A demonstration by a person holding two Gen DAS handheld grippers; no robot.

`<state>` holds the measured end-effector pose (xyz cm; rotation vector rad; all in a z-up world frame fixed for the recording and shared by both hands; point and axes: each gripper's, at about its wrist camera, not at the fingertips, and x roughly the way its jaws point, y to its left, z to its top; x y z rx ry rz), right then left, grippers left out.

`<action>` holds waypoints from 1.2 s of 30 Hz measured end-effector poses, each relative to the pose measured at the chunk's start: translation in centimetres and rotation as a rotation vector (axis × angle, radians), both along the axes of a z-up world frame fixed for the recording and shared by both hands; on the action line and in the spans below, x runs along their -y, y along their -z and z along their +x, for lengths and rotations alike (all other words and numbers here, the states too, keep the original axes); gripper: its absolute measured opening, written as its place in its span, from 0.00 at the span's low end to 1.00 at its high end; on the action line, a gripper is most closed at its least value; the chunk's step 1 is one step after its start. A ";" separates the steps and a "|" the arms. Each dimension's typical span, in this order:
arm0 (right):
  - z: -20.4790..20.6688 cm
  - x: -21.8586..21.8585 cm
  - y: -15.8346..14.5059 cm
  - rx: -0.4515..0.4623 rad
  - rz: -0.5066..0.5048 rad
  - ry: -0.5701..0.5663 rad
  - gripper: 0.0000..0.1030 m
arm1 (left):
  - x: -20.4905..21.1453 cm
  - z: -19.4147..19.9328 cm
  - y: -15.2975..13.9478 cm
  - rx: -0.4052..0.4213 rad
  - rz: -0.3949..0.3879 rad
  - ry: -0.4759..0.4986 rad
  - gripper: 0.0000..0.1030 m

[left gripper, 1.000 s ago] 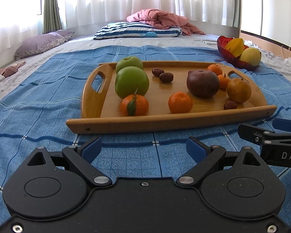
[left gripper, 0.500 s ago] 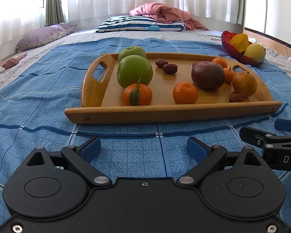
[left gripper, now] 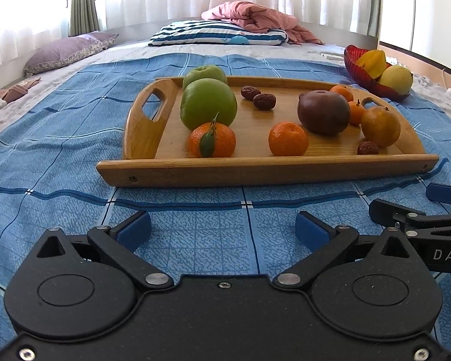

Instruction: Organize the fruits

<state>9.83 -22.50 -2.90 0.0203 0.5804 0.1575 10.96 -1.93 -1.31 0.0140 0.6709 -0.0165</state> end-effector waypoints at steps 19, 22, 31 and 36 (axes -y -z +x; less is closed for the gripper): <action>0.0 -0.3 0.3 0.004 -0.017 -0.005 1.00 | -0.1 0.0 0.2 0.001 -0.002 0.001 1.00; 0.0 -0.3 0.3 0.005 -0.017 -0.005 1.00 | -0.1 0.0 0.2 0.001 -0.003 0.000 1.00; 0.0 -0.3 0.3 0.005 -0.017 -0.005 1.00 | -0.1 0.0 0.2 0.002 -0.002 0.000 1.00; 0.0 -0.3 0.3 0.006 -0.017 -0.005 1.00 | -0.1 0.0 0.2 0.002 -0.002 0.000 1.00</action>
